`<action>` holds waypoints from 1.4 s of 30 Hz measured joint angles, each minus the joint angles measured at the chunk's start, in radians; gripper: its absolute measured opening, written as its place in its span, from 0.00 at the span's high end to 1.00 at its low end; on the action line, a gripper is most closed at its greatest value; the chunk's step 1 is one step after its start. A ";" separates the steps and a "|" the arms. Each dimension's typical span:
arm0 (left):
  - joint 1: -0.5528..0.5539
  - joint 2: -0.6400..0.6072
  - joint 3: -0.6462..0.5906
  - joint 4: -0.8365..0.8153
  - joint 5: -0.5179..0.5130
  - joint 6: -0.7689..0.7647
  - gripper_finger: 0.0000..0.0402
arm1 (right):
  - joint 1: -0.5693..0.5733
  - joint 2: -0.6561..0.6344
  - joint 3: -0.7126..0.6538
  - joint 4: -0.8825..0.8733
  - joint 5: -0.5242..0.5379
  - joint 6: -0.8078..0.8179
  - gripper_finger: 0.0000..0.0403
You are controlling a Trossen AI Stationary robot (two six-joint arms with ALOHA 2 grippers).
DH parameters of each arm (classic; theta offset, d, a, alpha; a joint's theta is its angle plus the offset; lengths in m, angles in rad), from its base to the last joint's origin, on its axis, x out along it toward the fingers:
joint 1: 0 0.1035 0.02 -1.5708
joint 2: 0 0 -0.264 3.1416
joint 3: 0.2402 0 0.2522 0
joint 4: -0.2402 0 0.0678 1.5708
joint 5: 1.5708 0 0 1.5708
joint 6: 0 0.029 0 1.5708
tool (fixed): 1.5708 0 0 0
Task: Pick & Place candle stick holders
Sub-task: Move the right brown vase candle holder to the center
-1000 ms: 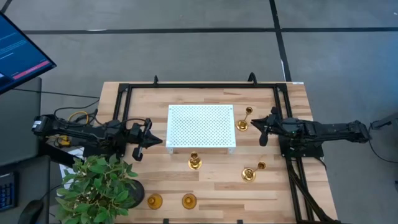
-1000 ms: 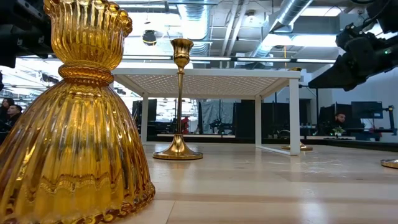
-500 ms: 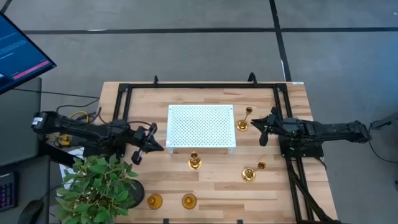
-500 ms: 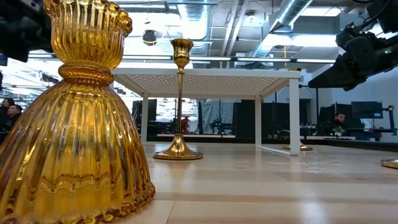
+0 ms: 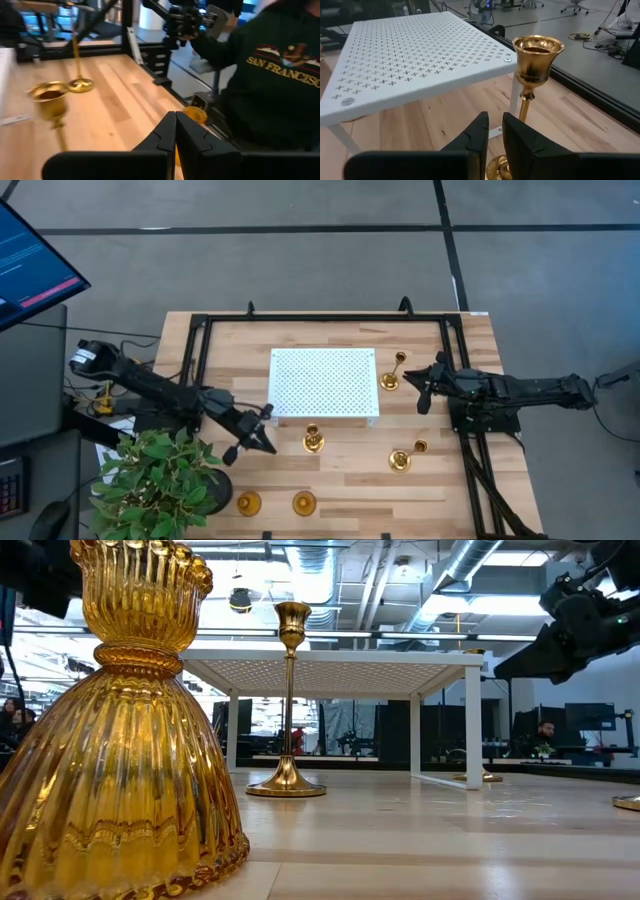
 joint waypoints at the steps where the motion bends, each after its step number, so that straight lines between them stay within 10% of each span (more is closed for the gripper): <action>1: -0.012 0.016 0.009 0.000 -0.001 0.000 0.98 | 0.000 0.000 0.000 0.005 0.000 0.000 0.88; 31: -0.097 0.385 0.309 -0.005 0.025 0.095 0.99 | 0.000 0.000 0.000 0.011 0.000 0.000 0.88; 42: -0.145 0.426 0.435 -0.270 -0.150 0.063 0.99 | 0.000 0.000 0.000 0.013 0.000 0.000 0.88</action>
